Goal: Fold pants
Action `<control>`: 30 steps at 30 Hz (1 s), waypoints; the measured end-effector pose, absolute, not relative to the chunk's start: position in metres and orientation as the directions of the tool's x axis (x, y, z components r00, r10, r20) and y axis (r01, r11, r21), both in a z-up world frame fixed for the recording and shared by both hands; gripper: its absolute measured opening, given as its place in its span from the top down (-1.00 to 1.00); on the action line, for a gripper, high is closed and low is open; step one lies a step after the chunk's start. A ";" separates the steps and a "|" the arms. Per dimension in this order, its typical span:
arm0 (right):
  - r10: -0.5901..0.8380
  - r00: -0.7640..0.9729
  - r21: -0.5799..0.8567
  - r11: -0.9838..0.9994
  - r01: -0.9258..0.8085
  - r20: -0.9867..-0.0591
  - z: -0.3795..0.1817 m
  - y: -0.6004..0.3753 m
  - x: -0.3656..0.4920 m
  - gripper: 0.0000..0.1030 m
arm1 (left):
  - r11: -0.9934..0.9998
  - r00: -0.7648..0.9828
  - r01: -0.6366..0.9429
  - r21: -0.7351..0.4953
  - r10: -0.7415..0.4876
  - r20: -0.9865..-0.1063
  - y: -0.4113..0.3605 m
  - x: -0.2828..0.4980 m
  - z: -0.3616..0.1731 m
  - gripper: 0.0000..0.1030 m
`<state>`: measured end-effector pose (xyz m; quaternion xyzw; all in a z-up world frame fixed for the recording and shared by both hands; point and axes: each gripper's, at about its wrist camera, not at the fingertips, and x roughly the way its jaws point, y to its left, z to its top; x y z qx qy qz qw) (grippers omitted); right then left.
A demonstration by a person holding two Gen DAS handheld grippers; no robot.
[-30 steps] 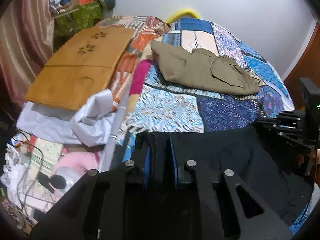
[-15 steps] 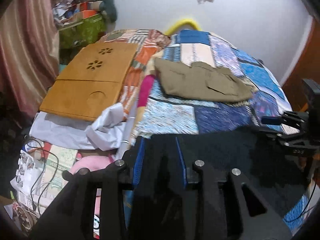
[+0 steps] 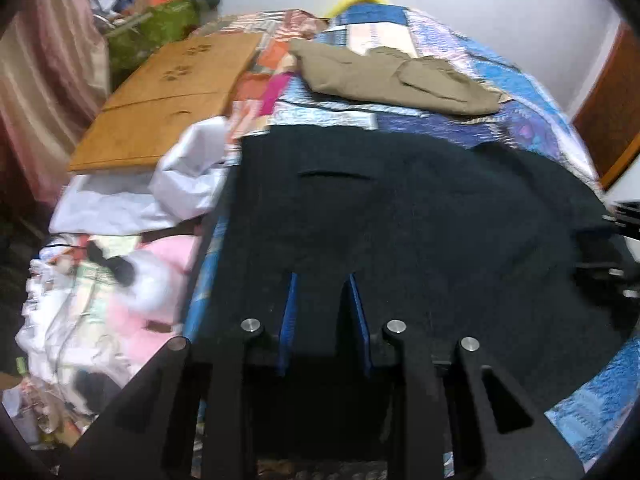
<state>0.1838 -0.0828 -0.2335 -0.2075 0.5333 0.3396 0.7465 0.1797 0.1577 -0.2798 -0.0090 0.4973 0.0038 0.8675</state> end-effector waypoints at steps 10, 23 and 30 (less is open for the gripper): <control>0.364 0.285 0.164 0.824 -0.542 -0.887 -0.215 -0.190 0.124 0.11 | 0.997 0.491 -0.079 0.017 0.054 -0.870 0.178 0.143 -0.282 0.25; 0.268 0.446 0.128 0.939 -0.319 -0.854 -0.191 -0.294 0.081 0.00 | 0.993 0.554 -0.106 0.060 0.109 -0.826 0.149 0.134 -0.213 0.24; 0.203 0.539 0.172 0.979 -0.107 -0.817 -0.189 -0.358 0.058 -0.11 | 0.997 0.639 0.055 0.050 0.003 -0.769 0.055 0.158 -0.173 -0.04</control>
